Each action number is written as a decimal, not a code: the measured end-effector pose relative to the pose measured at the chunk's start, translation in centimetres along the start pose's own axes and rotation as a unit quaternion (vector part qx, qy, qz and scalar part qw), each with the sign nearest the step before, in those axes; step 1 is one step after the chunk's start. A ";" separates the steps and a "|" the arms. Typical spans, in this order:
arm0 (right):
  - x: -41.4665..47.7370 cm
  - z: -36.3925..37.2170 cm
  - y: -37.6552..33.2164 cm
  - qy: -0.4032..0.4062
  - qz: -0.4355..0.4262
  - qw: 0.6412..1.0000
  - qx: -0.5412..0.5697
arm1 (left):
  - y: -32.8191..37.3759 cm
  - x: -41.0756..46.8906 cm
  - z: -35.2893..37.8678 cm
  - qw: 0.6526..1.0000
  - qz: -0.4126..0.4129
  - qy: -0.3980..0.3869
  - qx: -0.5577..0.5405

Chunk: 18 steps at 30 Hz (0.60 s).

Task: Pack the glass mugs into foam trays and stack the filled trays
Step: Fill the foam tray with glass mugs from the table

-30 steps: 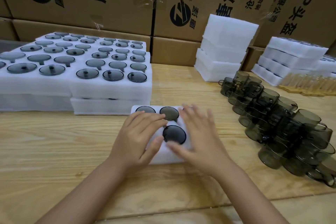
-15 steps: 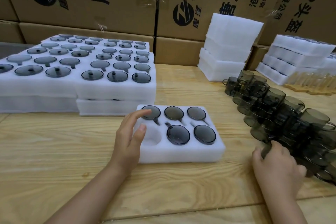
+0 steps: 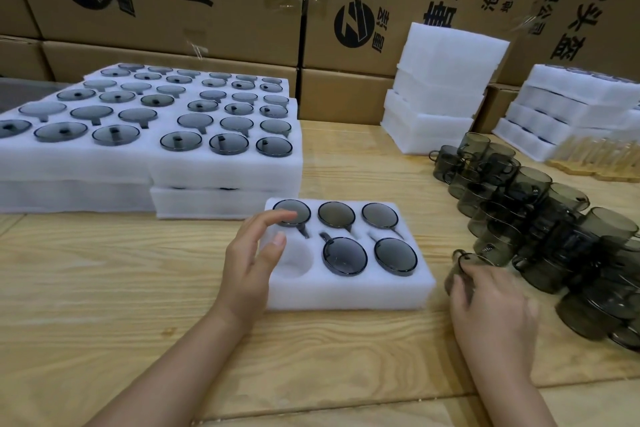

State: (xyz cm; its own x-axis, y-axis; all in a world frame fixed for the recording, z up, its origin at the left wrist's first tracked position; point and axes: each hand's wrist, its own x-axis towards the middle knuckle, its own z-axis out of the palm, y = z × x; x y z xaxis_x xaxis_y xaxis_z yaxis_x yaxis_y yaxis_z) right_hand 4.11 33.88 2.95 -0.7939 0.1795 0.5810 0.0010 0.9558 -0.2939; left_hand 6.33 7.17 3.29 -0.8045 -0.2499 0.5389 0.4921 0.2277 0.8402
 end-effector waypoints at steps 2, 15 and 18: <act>0.4 0.0 -0.1 0.010 -0.022 1.000 -0.004 | 0.0 0.1 0.0 1.000 -0.006 -0.001 -0.030; 4.7 -2.6 -3.9 -0.010 0.004 0.970 0.243 | -1.6 1.3 -0.5 0.992 -0.078 -0.034 -0.097; 4.5 -4.6 -8.7 -0.054 -0.092 0.934 0.341 | -1.6 1.4 -0.5 0.991 -0.068 -0.019 -0.112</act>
State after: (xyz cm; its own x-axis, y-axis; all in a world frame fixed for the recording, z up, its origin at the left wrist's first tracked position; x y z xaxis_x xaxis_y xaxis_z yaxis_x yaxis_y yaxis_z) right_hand 3.31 27.40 11.65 -0.8000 -0.0327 0.5990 -0.4986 0.5915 -0.6337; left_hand 4.61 5.97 2.69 -0.8787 -0.2270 0.4200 0.4355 -0.0207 0.8999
